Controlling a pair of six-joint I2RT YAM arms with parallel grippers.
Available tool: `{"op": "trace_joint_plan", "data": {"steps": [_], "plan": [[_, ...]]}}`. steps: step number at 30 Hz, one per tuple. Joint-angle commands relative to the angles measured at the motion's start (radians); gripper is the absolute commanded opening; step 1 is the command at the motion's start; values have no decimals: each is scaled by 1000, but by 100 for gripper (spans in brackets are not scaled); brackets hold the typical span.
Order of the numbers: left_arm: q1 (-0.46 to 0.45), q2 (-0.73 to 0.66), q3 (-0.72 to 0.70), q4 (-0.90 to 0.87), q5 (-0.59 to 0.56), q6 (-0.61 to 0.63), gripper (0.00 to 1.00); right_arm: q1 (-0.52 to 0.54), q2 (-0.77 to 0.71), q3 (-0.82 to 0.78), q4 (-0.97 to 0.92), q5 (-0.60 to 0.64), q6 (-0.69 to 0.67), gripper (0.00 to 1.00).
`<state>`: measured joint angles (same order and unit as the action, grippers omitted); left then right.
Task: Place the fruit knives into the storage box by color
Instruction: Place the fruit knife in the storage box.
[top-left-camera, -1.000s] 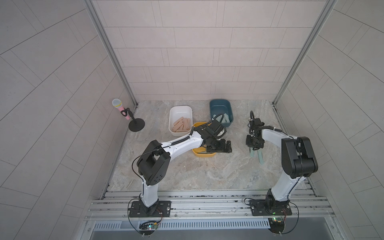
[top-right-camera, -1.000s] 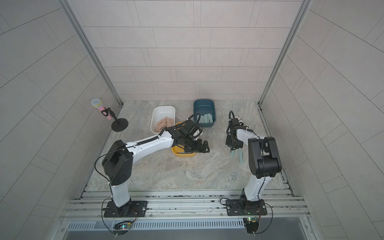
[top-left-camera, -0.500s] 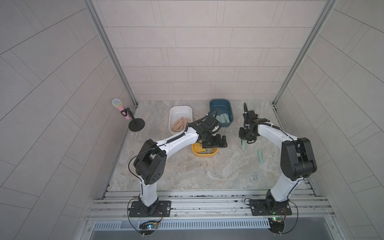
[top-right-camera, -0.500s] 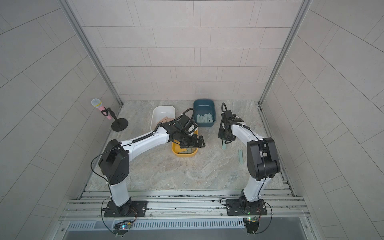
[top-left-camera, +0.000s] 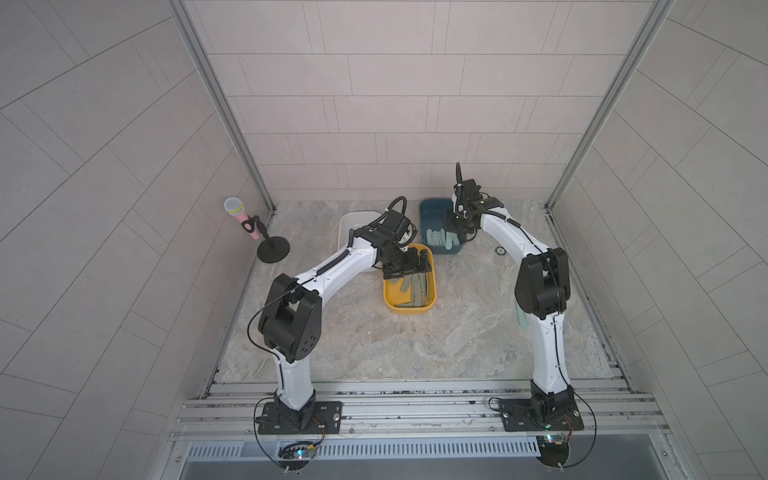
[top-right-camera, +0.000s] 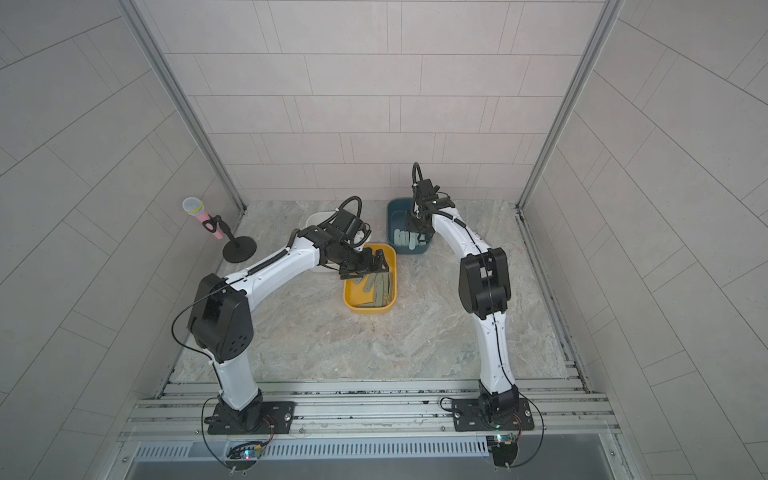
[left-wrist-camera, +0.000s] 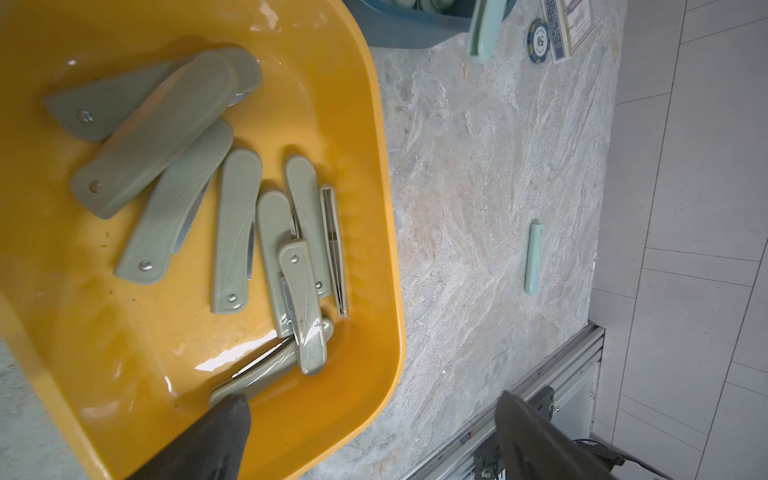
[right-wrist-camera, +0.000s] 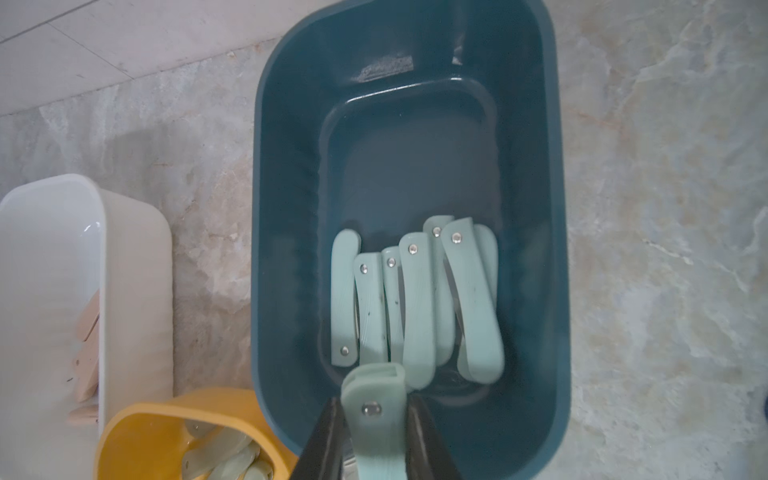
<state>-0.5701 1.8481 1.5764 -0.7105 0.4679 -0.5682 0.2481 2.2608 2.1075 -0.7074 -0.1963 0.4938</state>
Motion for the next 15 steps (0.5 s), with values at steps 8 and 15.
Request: {"op": "trace_joint_plan", "data": {"steps": [8, 15], "plan": [[10, -70, 2, -34, -11, 33, 100, -16, 120, 161, -56, 7, 5, 13], [23, -86, -16, -31, -12, 36, 100, -21, 146, 170, -10, 36, 15, 14]]}}
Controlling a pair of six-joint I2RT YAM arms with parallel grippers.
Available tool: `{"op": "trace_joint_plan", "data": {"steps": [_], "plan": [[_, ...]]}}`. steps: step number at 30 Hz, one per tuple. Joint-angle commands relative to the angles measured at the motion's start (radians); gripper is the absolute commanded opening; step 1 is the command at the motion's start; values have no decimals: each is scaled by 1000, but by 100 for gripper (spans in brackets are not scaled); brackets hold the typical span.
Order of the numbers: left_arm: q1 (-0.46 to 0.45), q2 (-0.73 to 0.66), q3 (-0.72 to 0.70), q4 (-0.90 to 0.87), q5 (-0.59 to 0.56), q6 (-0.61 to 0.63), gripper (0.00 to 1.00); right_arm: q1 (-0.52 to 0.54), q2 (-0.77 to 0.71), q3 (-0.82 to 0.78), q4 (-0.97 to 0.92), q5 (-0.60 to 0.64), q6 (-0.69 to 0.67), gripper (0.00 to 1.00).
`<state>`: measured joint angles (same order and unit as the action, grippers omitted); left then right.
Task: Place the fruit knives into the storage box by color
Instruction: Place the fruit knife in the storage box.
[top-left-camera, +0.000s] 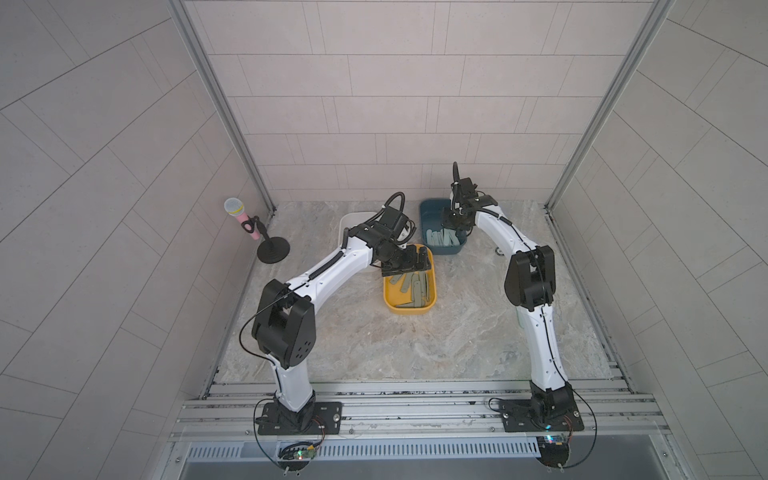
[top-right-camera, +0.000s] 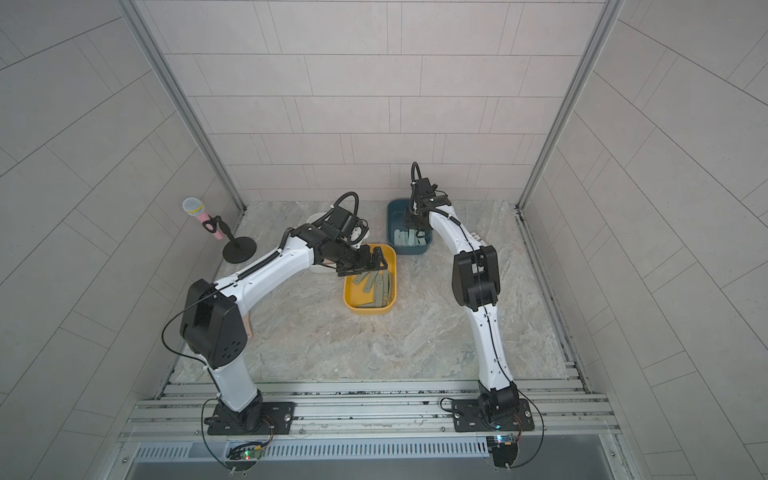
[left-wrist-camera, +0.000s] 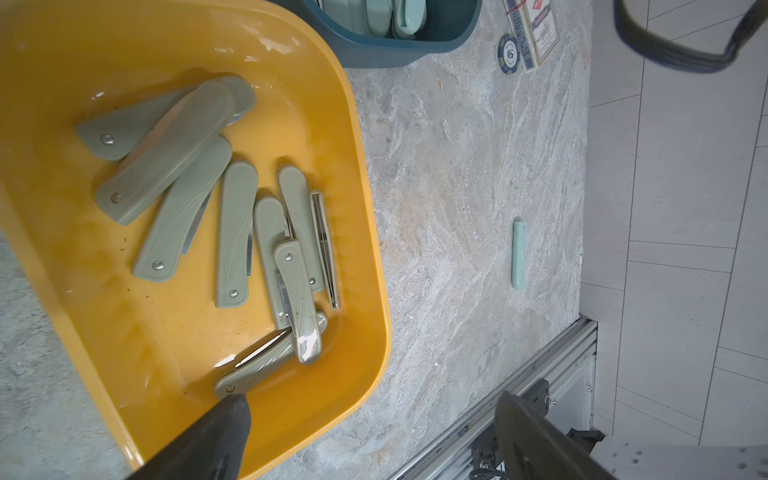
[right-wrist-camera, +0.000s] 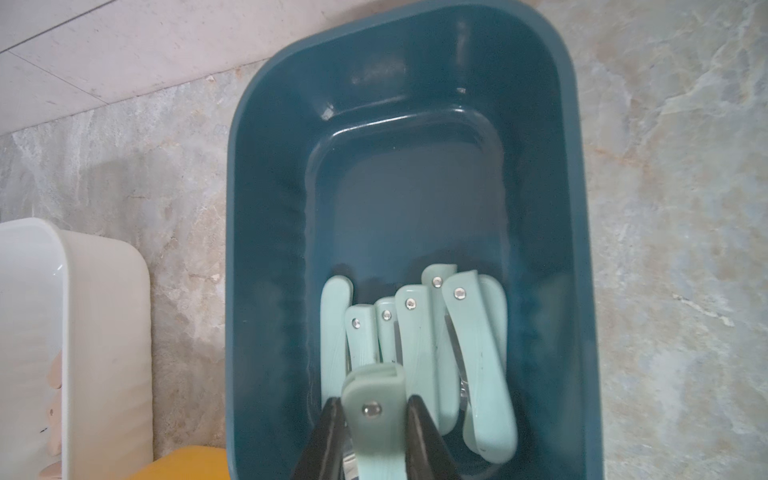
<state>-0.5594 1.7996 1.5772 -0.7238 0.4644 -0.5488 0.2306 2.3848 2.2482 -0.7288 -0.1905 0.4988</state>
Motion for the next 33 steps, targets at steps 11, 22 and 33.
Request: {"op": "trace_joint_plan", "data": {"steps": [11, 22, 33], "plan": [[24, -44, -32, -7, -3, 25, 100, -5, 74, 129, -20, -2, 9, 35], [0, -173, -157, 77, 15, 31, 100, 7, -434, -451, 150, 17, 15, 47], [-289, -223, -331, 203, -60, -50, 100, -209, -997, -1269, 124, 183, 14, 48]]}}
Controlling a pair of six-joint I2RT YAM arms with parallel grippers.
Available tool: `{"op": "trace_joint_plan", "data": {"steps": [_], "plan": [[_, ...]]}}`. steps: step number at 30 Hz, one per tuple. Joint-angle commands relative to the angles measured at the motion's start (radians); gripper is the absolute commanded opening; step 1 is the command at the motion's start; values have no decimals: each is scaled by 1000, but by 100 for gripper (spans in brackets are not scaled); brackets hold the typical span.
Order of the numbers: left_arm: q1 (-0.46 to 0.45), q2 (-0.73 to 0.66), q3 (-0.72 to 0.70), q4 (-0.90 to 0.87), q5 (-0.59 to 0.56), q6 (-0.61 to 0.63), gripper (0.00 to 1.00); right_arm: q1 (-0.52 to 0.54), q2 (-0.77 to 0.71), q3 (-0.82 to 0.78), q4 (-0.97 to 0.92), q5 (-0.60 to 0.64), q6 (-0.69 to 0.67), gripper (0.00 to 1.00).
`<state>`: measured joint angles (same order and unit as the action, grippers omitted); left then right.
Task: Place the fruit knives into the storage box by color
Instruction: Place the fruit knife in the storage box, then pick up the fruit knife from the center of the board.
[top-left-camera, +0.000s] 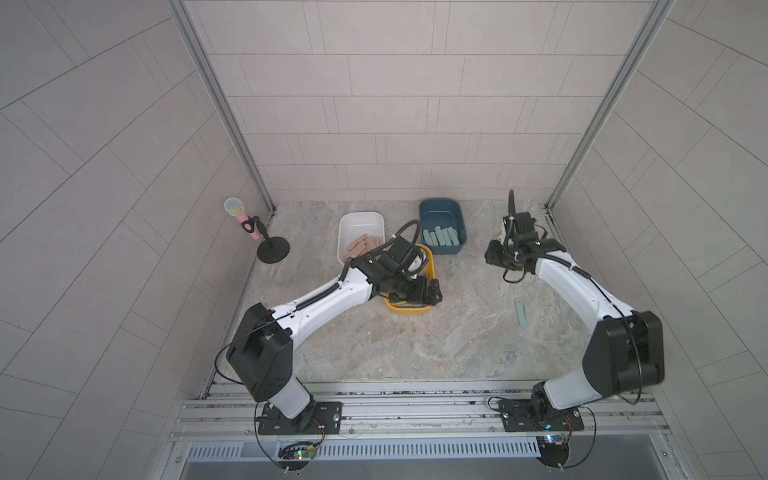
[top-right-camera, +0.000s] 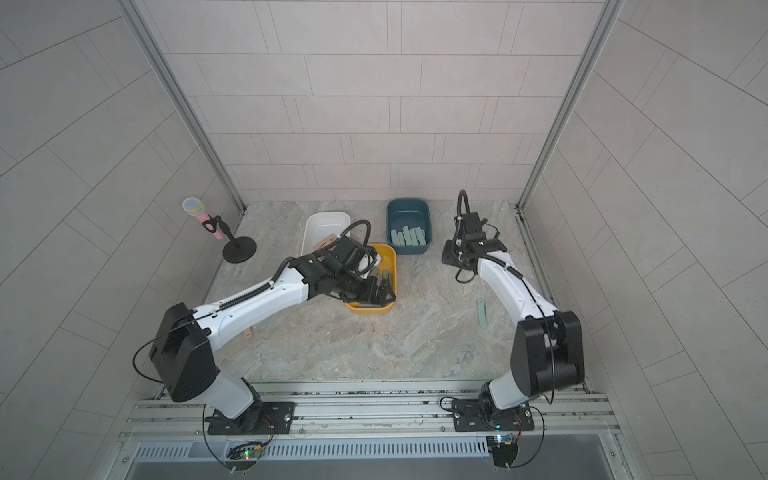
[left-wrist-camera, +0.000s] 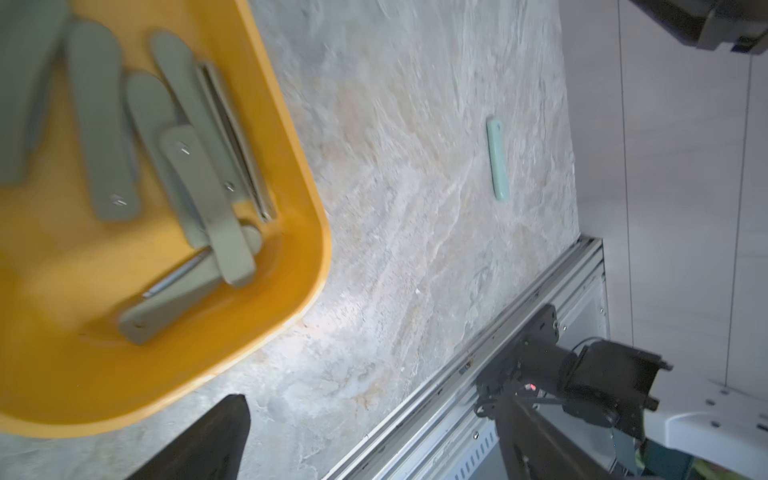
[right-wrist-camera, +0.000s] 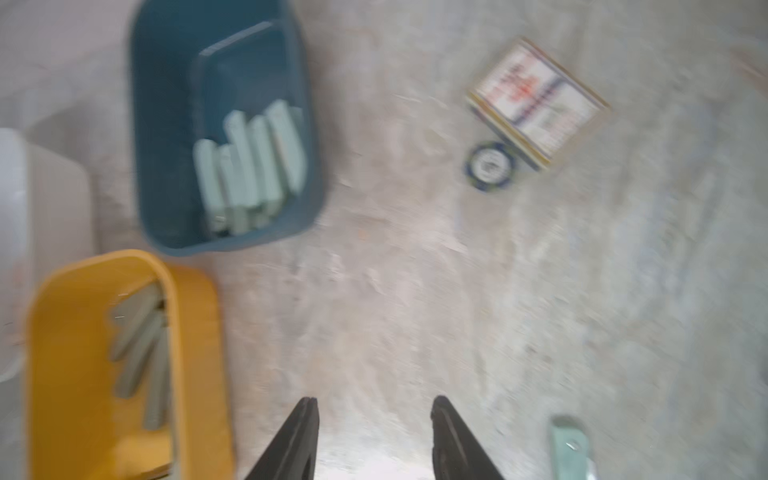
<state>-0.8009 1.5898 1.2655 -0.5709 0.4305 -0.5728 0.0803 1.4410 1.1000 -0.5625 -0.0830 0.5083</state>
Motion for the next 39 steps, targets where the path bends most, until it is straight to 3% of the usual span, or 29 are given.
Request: {"op": "trace_joint_plan", "data": {"steps": [1, 6, 14, 22, 28, 34, 39], "plan": [[-65, -10, -28, 57, -26, -30, 100, -102, -77, -165, -48, 57, 1, 48], [-85, -1, -47, 78, 0, -30, 100, -196, -51, -227, -104, 43, -44, 53], [-59, 7, -28, 33, 17, 11, 100, -197, 34, -260, -133, -17, -39, 56], [-40, 22, -36, 56, 60, 14, 100, -198, 30, -296, -134, 39, -21, 53], [-32, 20, -44, 65, 63, 13, 100, -200, 125, -275, -97, 33, -26, 41], [-14, 20, -46, 58, 65, 17, 100, -189, 79, -273, -98, 8, -11, 22], [3, 42, 2, 29, 70, 22, 100, -166, 20, -234, -143, 7, -22, 20]]}}
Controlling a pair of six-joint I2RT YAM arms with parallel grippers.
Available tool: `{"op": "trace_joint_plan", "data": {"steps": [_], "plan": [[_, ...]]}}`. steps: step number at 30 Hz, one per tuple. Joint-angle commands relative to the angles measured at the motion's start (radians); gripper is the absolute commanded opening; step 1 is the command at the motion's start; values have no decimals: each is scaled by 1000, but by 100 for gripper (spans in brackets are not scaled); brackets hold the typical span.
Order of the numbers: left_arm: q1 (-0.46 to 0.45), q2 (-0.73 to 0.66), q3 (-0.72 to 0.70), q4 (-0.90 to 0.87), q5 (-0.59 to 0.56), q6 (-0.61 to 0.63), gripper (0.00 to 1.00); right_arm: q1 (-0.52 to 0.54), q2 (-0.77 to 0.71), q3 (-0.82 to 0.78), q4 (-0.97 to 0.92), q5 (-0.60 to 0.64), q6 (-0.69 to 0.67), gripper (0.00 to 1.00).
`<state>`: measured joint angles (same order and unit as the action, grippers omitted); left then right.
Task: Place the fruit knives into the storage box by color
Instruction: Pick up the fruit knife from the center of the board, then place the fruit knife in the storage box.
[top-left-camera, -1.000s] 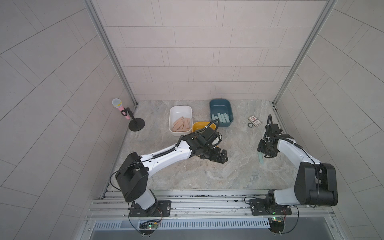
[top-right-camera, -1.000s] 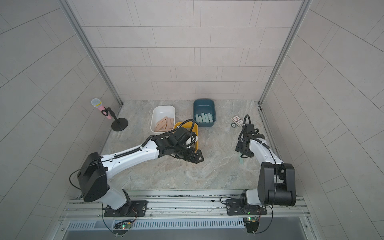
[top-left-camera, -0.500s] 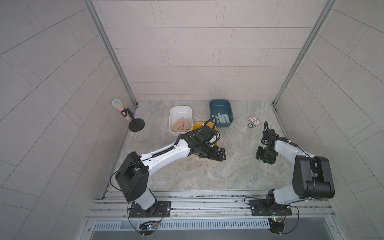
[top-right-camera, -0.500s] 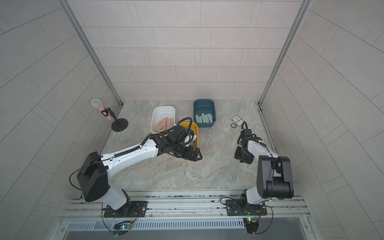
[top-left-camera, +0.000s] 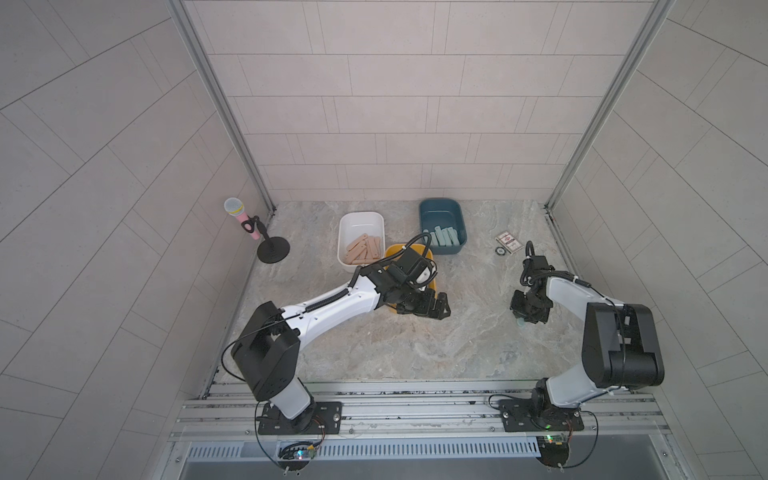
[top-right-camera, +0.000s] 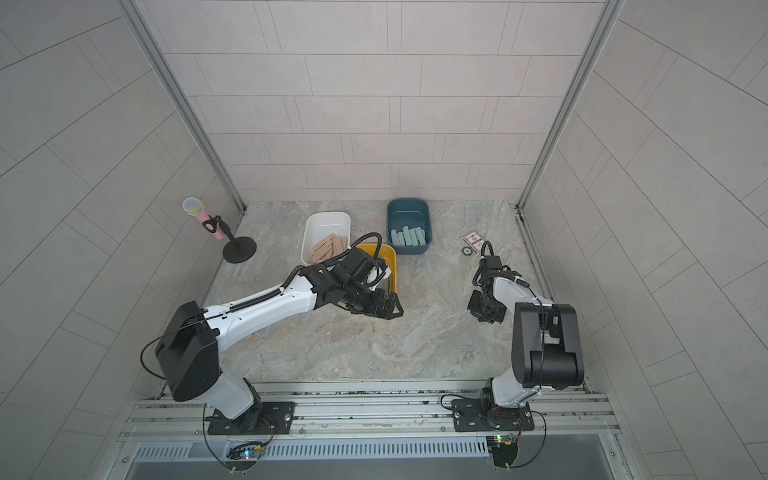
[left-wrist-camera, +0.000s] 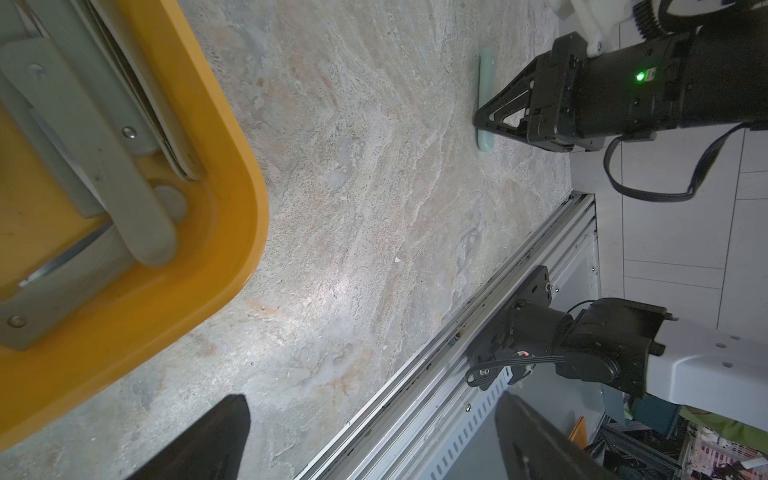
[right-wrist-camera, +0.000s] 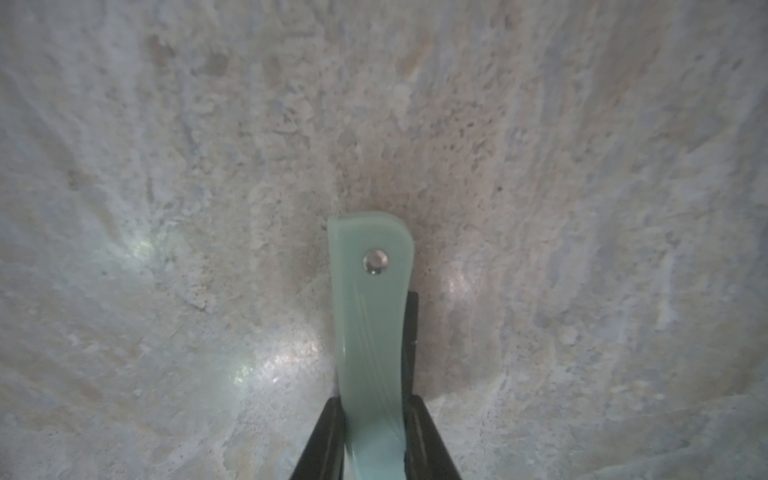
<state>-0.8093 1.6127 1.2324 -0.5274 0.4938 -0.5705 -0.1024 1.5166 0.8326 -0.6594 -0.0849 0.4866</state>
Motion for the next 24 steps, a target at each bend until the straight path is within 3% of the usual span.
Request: {"op": "trace_joint_plan", "data": {"steps": [1, 6, 13, 18, 24], "plan": [[16, 23, 48, -22, 5, 21, 100, 33, -71, 48, -51, 8, 1, 20], [67, 45, 135, -81, -13, 26, 100, 172, -74, 182, -55, 18, 37, 20], [232, 119, 267, -173, -46, 58, 100, 367, 231, 560, 14, 19, 4, 20], [321, 205, 383, -229, -43, 76, 100, 398, 488, 904, -33, 2, -57, 20], [400, 294, 510, -302, -111, 106, 100, 401, 696, 1179, -73, 12, -94, 21]]}}
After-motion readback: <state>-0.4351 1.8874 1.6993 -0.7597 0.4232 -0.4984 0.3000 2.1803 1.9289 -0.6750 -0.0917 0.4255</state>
